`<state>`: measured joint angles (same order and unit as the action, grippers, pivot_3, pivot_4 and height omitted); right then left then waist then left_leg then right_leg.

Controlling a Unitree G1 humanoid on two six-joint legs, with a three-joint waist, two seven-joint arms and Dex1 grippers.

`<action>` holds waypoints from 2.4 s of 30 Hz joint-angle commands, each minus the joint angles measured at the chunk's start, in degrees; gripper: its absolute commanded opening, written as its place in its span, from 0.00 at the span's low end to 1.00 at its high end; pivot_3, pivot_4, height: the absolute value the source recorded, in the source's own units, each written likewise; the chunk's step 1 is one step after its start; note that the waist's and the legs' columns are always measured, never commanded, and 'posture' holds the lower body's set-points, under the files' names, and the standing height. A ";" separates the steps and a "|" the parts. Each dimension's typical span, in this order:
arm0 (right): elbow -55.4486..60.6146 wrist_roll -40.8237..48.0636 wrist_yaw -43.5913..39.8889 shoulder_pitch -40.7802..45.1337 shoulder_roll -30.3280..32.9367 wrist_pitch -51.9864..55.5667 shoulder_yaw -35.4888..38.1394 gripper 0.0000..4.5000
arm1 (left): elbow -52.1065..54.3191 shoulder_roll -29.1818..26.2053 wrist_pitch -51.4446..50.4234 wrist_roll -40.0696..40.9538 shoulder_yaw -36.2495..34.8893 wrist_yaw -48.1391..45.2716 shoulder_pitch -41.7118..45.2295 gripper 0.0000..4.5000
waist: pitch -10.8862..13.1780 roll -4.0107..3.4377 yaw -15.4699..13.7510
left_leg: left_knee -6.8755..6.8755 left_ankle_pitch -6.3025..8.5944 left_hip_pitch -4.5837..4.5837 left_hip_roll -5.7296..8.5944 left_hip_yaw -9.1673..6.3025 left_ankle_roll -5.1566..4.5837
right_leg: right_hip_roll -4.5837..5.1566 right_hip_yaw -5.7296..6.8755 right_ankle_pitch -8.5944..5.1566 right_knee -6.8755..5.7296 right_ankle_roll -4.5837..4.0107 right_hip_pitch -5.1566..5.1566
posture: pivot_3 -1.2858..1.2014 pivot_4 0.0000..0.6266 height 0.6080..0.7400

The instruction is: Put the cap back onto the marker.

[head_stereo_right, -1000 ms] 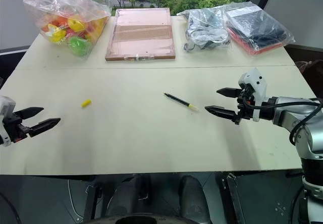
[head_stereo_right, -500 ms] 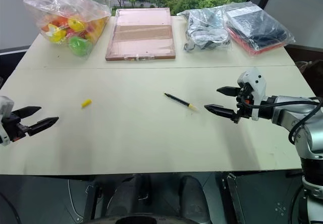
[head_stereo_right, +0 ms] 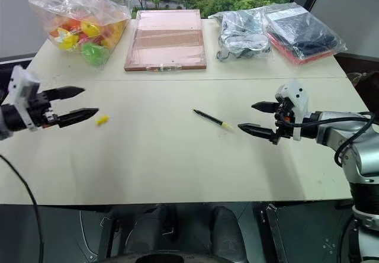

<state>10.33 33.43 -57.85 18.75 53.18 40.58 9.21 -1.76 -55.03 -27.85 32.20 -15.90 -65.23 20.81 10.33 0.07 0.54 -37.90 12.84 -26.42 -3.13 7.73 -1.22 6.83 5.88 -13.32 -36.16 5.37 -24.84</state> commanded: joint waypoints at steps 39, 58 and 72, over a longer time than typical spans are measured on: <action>-25.05 -25.56 10.08 17.15 -26.82 -20.06 -19.51 0.99 | 4.33 12.66 4.64 -4.13 10.69 1.03 1.86 1.00 | 0.00 0.00 0.20 | -0.20 -0.22 0.04 0.09 -0.13 0.30 | -0.02 0.00 -0.01 -0.23 0.07 0.13 | 0.52 0.24 1.00; -27.93 -25.77 11.74 15.68 -29.62 -18.82 -18.47 0.88 | 3.16 15.82 4.66 -4.55 11.10 2.86 3.40 1.00 | -0.01 0.01 0.22 | -0.20 -0.22 0.05 0.09 -0.13 0.30 | -0.02 0.00 -0.01 -0.23 0.07 0.14 | 0.52 0.24 1.00; -27.37 -28.45 11.20 14.32 -28.25 -22.07 -18.99 0.01 | 2.42 14.69 5.16 -4.64 9.03 4.59 2.91 1.00 | -0.02 0.02 0.21 | -0.20 -0.22 0.10 0.09 -0.14 0.31 | -0.02 0.00 -0.01 -0.22 0.07 0.20 | 0.52 0.24 1.00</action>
<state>-17.32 5.53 -46.58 33.58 24.22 18.72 -10.00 0.32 -39.33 -23.36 26.93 -4.35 -60.92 23.10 10.31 0.09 0.75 -38.10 12.63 -26.32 -3.04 7.59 -0.91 6.80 5.88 -13.33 -36.39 5.44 -24.64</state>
